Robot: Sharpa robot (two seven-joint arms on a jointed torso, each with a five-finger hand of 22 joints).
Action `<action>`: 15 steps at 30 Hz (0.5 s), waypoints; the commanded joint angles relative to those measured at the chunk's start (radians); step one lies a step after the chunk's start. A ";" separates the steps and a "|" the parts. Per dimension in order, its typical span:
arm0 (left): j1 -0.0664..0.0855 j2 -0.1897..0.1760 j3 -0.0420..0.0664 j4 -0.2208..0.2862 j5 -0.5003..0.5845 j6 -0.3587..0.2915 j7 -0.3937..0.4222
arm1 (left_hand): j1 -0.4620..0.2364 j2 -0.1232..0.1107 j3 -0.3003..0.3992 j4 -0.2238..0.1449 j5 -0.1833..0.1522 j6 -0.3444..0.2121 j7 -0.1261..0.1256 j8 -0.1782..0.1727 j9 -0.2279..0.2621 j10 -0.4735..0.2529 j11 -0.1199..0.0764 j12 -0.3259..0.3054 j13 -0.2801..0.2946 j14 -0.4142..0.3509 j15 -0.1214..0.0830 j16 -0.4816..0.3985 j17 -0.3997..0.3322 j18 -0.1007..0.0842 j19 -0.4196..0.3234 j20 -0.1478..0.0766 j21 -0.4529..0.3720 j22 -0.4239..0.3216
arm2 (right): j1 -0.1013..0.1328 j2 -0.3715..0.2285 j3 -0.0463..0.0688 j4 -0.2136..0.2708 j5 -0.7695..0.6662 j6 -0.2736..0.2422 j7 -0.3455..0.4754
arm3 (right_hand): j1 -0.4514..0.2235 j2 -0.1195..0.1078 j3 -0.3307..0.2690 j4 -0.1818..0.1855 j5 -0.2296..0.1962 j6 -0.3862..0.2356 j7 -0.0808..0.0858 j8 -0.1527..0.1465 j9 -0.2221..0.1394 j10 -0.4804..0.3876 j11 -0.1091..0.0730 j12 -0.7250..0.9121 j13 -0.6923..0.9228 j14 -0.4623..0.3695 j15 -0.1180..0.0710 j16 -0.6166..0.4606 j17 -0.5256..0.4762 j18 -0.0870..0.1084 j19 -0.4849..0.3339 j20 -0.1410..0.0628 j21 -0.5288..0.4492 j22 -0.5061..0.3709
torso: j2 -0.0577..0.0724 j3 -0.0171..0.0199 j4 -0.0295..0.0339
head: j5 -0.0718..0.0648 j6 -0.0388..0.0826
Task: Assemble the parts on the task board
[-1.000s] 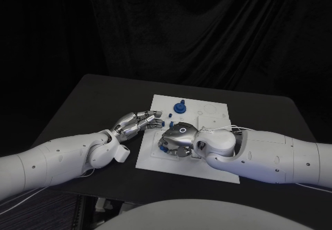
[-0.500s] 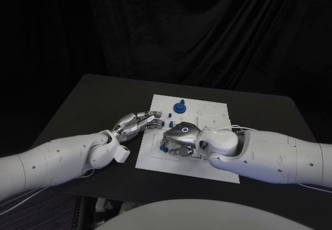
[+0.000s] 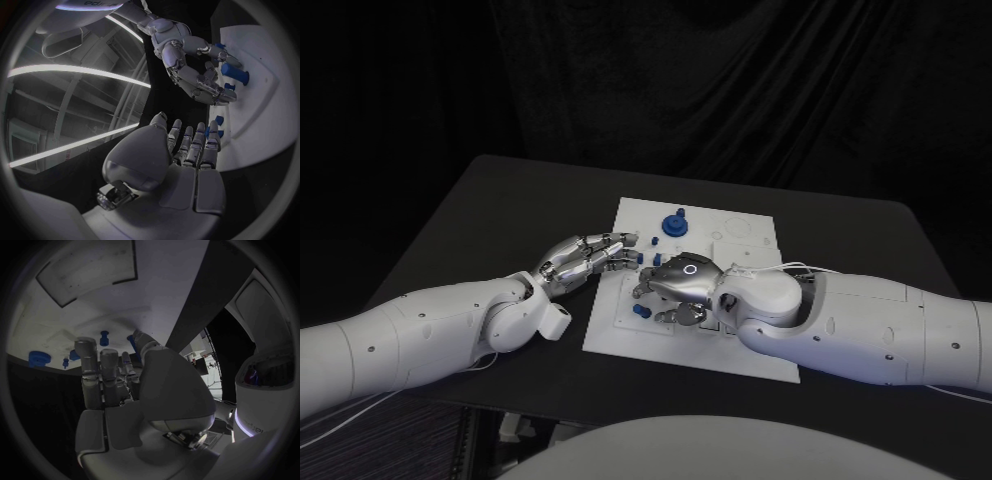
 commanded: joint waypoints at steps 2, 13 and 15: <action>-0.002 0.001 0.001 0.001 0.007 0.010 0.033 | -0.010 0.003 0.006 0.001 -0.004 0.007 0.001 0.004 0.001 0.001 0.009 -0.004 -0.001 -0.006 0.001 0.005 -0.001 -0.011 -0.010 0.000 0.002 -0.001 | -0.001 -0.003 0.005 0.012 0.029 -0.069 0.012 | 0.028 -0.004 -0.016 0.030 -0.007 -0.036 0.011 -0.004 0.000 -0.030 0.004 0.034 0.007 -0.015 0.005 -0.003 -0.018 0.019 -0.010 0.003 -0.016 0.070 | 0.000 -0.0010 0.0021 | -0.002 0.000; -0.003 0.002 0.001 -0.001 0.007 0.008 0.033 | -0.013 0.002 0.006 0.002 -0.003 0.008 0.002 0.004 0.001 0.001 0.009 -0.005 -0.001 -0.007 0.001 0.005 -0.001 -0.010 -0.011 0.000 0.003 -0.001 | 0.006 0.002 0.010 0.044 0.088 -0.046 0.028 | 0.043 0.005 -0.029 0.057 -0.017 -0.026 0.040 0.015 0.020 -0.002 -0.005 0.130 0.033 -0.020 0.010 0.010 -0.030 0.020 -0.008 0.009 -0.017 0.070 | -0.001 -0.0018 0.0037 | -0.001 0.000; -0.003 0.001 0.001 -0.001 0.007 0.007 0.033 | -0.013 0.002 0.006 0.002 -0.003 0.008 0.002 0.004 0.001 0.001 0.009 -0.005 -0.001 -0.007 0.001 0.005 -0.001 -0.010 -0.011 0.000 0.003 -0.001 | 0.007 0.003 0.010 0.050 0.102 -0.041 0.033 | 0.044 0.007 -0.030 0.058 -0.017 -0.020 0.040 0.020 0.025 -0.003 -0.006 0.138 0.035 -0.019 0.009 0.012 -0.030 0.020 -0.007 0.009 -0.016 0.070 | -0.001 -0.0025 0.0043 | -0.001 0.000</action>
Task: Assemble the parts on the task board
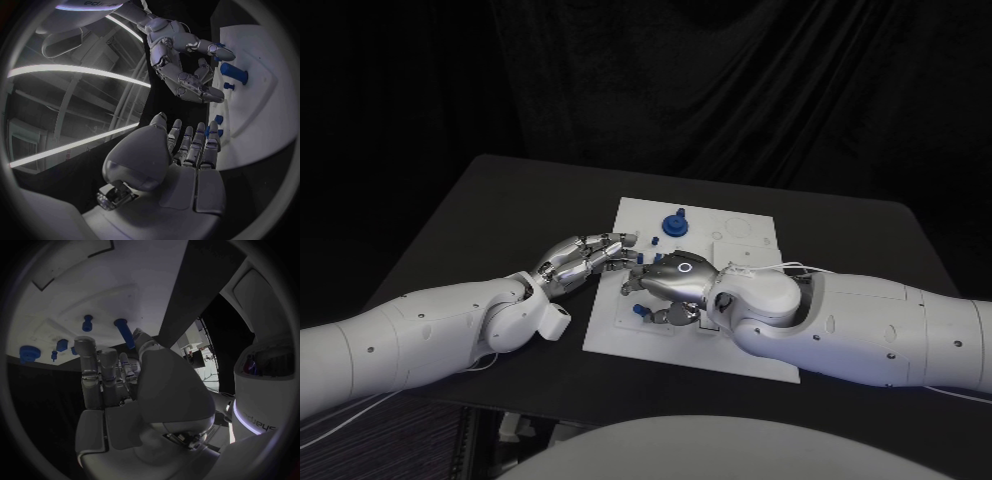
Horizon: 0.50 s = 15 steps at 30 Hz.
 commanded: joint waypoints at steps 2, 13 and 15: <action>-0.002 0.001 0.001 0.001 0.007 0.007 0.032 | -0.010 -0.003 0.006 0.003 -0.003 0.006 -0.001 0.005 0.001 0.001 0.009 -0.005 -0.002 -0.007 0.001 0.006 -0.001 -0.010 -0.004 0.001 0.003 -0.001 | 0.002 0.003 0.001 0.013 0.054 0.000 0.023 | 0.010 0.004 -0.003 0.008 -0.003 0.013 0.000 0.010 0.008 0.001 -0.002 0.016 0.003 -0.007 0.001 0.008 -0.001 0.020 0.000 0.002 -0.001 0.071 | -0.001 -0.0017 0.0026 | -0.001 0.000; -0.002 0.002 0.001 0.002 0.007 0.008 0.031 | -0.010 -0.003 0.006 0.002 -0.005 0.006 -0.001 0.005 0.002 0.002 0.009 -0.005 -0.002 -0.007 0.001 0.006 -0.001 -0.010 -0.004 0.001 0.003 -0.001 | 0.002 0.008 0.001 0.011 0.066 0.024 0.027 | 0.016 0.018 -0.012 0.008 0.002 0.123 -0.039 0.110 0.075 -0.017 -0.006 0.076 0.006 -0.015 -0.002 0.019 -0.018 0.020 0.000 -0.001 -0.004 0.071 | 0.002 -0.0007 0.0012 | 0.000 0.000; -0.002 0.002 0.001 0.002 0.007 0.008 0.031 | -0.010 -0.003 0.006 0.002 -0.005 0.006 -0.001 0.005 0.002 0.002 0.009 -0.005 -0.002 -0.007 0.001 0.006 -0.001 -0.010 -0.004 0.001 0.003 -0.001 | 0.002 0.008 0.001 0.008 0.066 0.029 0.026 | 0.018 0.022 -0.014 0.004 0.008 0.135 -0.041 0.134 0.090 -0.016 -0.006 0.085 0.005 -0.015 -0.003 0.022 -0.020 0.020 0.000 -0.001 -0.004 0.071 | 0.001 -0.0010 0.0015 | -0.001 0.000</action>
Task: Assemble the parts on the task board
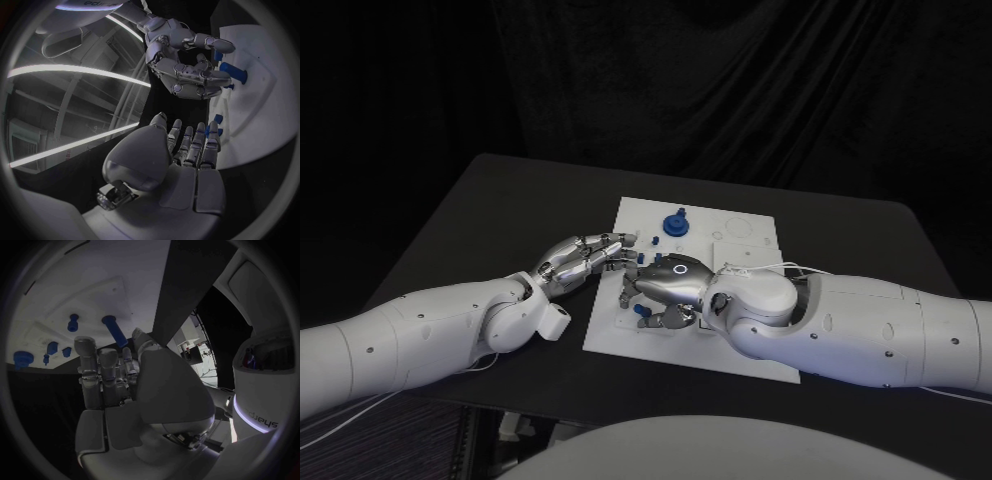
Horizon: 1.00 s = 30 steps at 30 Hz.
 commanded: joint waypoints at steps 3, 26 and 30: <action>-0.002 0.002 0.001 0.003 0.007 0.007 0.031 | -0.010 -0.004 0.006 0.002 -0.005 0.004 -0.001 0.005 0.000 -0.001 0.006 -0.005 -0.001 -0.007 0.001 0.006 -0.001 -0.010 -0.004 0.001 0.003 -0.001 | 0.002 0.000 0.001 -0.005 0.012 0.024 0.006 | 0.005 0.011 -0.007 -0.007 0.018 0.016 -0.003 0.035 0.022 -0.004 -0.004 0.013 -0.003 -0.008 -0.003 0.006 -0.004 0.020 0.000 -0.001 -0.004 0.071 | 0.000 0.0006 -0.0023 | 0.001 0.000; -0.002 0.006 0.001 0.001 0.007 0.009 0.028 | -0.011 -0.004 0.006 0.002 -0.007 0.004 -0.002 0.005 0.000 -0.001 0.006 -0.005 -0.001 -0.007 0.000 0.007 -0.001 -0.010 -0.004 0.001 0.004 -0.001 | 0.001 -0.010 0.000 -0.018 0.012 0.017 0.002 | -0.002 0.036 -0.015 -0.045 0.064 0.029 -0.020 0.185 0.148 0.024 -0.012 0.066 -0.006 0.000 -0.007 0.026 -0.009 0.017 0.012 -0.006 0.018 0.075 | -0.001 0.0012 -0.0032 | 0.002 0.000; -0.002 0.007 0.001 0.000 0.007 0.010 0.027 | -0.011 -0.004 0.006 0.002 -0.007 0.004 -0.002 0.005 0.000 -0.001 0.006 -0.005 -0.001 -0.007 0.000 0.007 -0.001 -0.010 -0.004 0.001 0.004 -0.001 | 0.001 -0.012 0.000 -0.020 0.012 0.015 0.001 | 0.005 0.043 -0.007 -0.054 0.086 0.012 -0.020 0.202 0.168 0.030 -0.012 0.068 -0.011 0.002 -0.007 0.029 -0.009 0.017 0.014 -0.007 0.022 0.076 | -0.001 0.0010 -0.0025 | 0.002 0.000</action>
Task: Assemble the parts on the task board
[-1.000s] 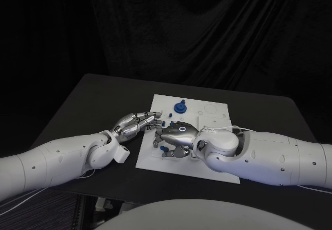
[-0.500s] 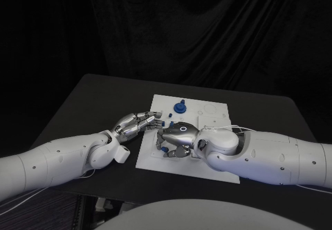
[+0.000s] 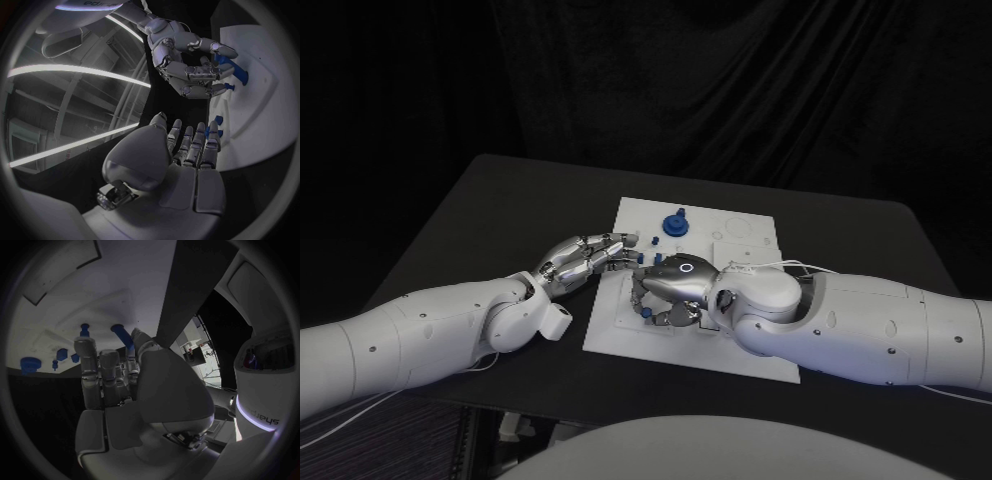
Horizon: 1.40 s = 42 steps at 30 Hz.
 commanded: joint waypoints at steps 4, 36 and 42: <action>-0.002 0.004 0.001 0.000 0.007 0.011 0.027 | -0.007 0.001 0.004 0.000 -0.006 0.003 -0.002 0.005 0.000 -0.001 0.005 -0.005 -0.001 -0.007 0.000 0.004 -0.001 -0.009 -0.005 0.001 0.004 -0.001 | 0.001 -0.003 0.001 -0.003 -0.001 -0.013 0.000 | 0.005 0.016 0.014 -0.014 0.042 -0.023 0.001 0.017 0.020 0.022 0.001 0.004 -0.009 0.009 -0.005 0.007 0.001 0.016 0.011 0.000 0.015 0.079 | 0.000 0.0003 0.0000 | 0.001 0.000; -0.005 -0.002 0.001 0.002 0.007 0.002 0.036 | -0.008 0.000 0.004 0.001 -0.005 0.004 -0.002 0.005 0.000 -0.001 0.004 -0.006 -0.002 -0.008 0.000 0.004 -0.001 -0.009 -0.005 0.001 0.005 -0.001 | 0.023 -0.079 0.003 0.059 0.088 -0.124 0.047 | -0.045 -0.050 0.002 0.052 -0.108 -0.235 -0.030 -0.217 -0.174 -0.063 0.017 -0.062 -0.084 -0.003 -0.002 0.007 -0.035 0.018 0.001 0.003 -0.008 0.073 | -0.001 0.0006 -0.0004 | 0.000 0.000; -0.005 -0.014 0.001 0.010 0.007 -0.030 0.068 | -0.010 -0.003 0.004 0.003 0.005 0.014 -0.006 0.009 0.004 0.001 0.005 -0.004 -0.002 -0.035 -0.014 -0.005 -0.013 -0.003 -0.008 -0.006 0.006 -0.001 | 0.102 -0.189 0.003 0.141 0.204 -0.194 0.075 | -0.039 -0.047 0.002 0.094 -0.097 -0.206 0.010 -0.224 -0.203 -0.022 0.009 -0.037 -0.091 0.021 -0.003 0.027 -0.011 0.013 0.025 0.003 0.031 0.082 | -0.002 0.0005 -0.0001 | -0.003 0.000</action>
